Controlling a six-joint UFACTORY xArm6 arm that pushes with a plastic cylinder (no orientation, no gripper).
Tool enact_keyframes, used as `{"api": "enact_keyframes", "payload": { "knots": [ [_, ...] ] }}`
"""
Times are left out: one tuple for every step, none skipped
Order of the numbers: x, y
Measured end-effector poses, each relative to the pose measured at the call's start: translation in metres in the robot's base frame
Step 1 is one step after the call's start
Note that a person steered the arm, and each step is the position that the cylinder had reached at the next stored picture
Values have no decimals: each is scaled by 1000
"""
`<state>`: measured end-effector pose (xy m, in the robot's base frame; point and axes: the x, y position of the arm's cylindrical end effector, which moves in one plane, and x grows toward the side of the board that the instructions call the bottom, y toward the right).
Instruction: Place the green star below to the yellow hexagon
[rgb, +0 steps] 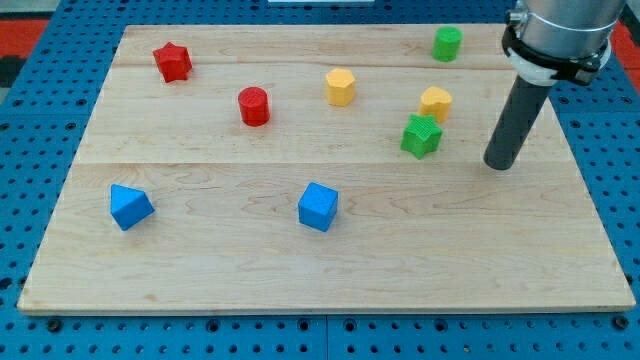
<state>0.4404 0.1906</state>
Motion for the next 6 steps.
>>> {"api": "enact_keyframes", "payload": {
  "knots": [
    [-34, -69],
    [-52, -170],
    [-82, -211],
    [-51, -204],
    [-27, -164],
    [-59, -137]
  ]
}}
